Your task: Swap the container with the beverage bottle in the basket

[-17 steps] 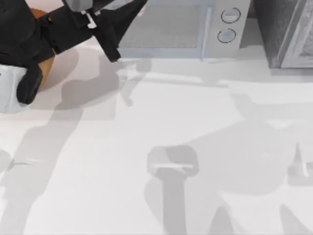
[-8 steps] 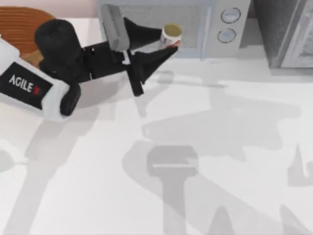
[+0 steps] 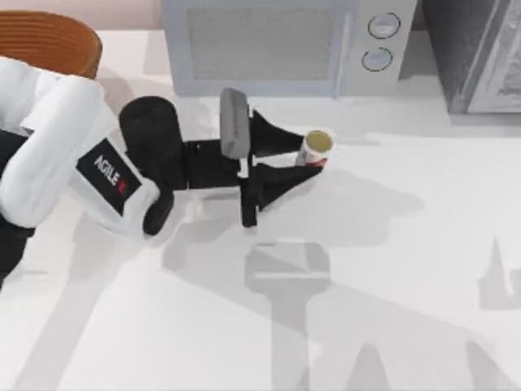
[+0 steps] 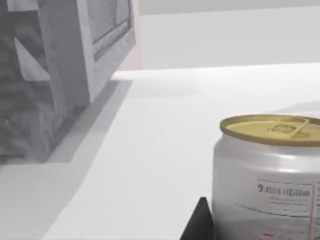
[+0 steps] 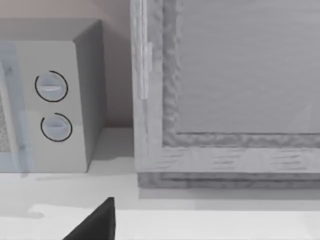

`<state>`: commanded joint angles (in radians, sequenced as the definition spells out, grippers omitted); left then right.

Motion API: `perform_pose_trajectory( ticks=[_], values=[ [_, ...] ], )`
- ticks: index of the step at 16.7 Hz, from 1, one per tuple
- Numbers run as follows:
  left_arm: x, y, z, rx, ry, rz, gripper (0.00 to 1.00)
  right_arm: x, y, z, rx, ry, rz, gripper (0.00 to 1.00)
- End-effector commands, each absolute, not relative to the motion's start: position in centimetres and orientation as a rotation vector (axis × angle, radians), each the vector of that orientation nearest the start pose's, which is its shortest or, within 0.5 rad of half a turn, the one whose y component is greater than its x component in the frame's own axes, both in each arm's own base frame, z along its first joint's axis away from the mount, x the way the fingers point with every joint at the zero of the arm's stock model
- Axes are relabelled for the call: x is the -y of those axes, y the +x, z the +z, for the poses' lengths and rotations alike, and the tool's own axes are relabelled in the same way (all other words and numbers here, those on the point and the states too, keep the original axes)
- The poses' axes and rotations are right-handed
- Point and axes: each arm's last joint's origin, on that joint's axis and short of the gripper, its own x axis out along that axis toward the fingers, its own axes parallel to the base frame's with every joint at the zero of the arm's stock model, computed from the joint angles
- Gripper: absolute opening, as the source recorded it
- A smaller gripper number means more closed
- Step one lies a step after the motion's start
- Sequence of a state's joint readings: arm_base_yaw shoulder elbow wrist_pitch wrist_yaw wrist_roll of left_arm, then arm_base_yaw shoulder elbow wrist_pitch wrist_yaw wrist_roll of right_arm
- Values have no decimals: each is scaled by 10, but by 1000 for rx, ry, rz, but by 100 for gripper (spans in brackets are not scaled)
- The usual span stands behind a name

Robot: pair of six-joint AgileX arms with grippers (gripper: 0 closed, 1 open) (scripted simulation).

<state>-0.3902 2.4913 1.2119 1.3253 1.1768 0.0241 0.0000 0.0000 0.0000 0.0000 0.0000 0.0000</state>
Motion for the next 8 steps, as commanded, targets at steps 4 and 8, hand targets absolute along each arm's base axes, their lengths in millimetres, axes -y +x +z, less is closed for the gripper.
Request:
perform_pose_trajectory(
  ticks=[4, 8],
  values=[
    [197, 394, 18, 0, 0, -1591, 0, 1, 106, 160, 0, 0, 0, 100],
    [197, 394, 18, 0, 0, -1591, 0, 1, 106, 160, 0, 0, 0, 100]
  ],
)
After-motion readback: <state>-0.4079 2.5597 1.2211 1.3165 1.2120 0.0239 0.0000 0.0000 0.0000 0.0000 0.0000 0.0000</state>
